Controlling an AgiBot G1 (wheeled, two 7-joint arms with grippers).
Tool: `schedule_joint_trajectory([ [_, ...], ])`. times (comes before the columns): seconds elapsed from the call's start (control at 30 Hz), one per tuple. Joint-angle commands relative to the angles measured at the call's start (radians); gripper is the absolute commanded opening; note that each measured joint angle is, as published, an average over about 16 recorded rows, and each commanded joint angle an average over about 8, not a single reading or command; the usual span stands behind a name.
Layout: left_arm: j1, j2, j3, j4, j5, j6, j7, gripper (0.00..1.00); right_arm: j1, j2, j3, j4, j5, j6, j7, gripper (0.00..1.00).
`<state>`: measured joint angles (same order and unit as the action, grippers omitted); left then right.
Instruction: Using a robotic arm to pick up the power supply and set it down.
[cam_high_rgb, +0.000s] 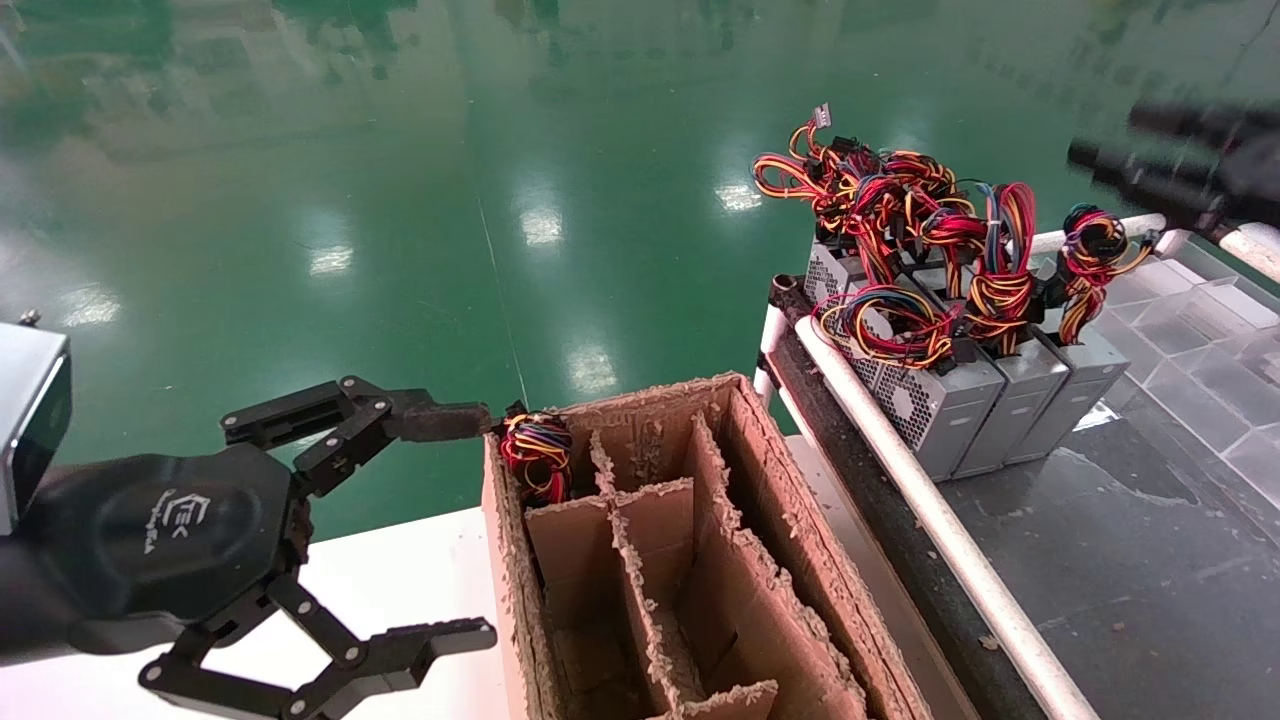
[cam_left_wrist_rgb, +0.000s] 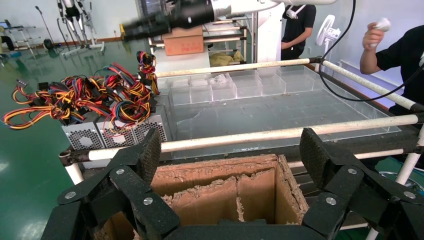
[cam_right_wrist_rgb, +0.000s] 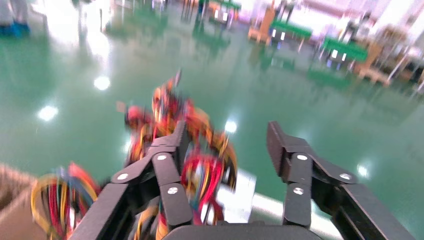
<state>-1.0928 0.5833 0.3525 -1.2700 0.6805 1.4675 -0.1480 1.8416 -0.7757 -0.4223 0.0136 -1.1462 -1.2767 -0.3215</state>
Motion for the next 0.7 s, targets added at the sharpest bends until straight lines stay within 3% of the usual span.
schedule_joint_trajectory([
  [0.03,0.0,0.0,0.0,0.0,0.0,0.0,0.0,1.0,0.006,0.003,0.01,0.004,0.015,-0.01,-0.007,1.0],
  [0.27,0.0,0.0,0.0,0.0,0.0,0.0,0.0,1.0,-0.017,0.012,0.029,0.058,0.052,-0.038,0.009,1.0],
  [0.7,0.0,0.0,0.0,0.001,0.0,0.0,0.0,1.0,-0.182,0.046,0.054,0.325,0.132,-0.078,0.119,1.0],
])
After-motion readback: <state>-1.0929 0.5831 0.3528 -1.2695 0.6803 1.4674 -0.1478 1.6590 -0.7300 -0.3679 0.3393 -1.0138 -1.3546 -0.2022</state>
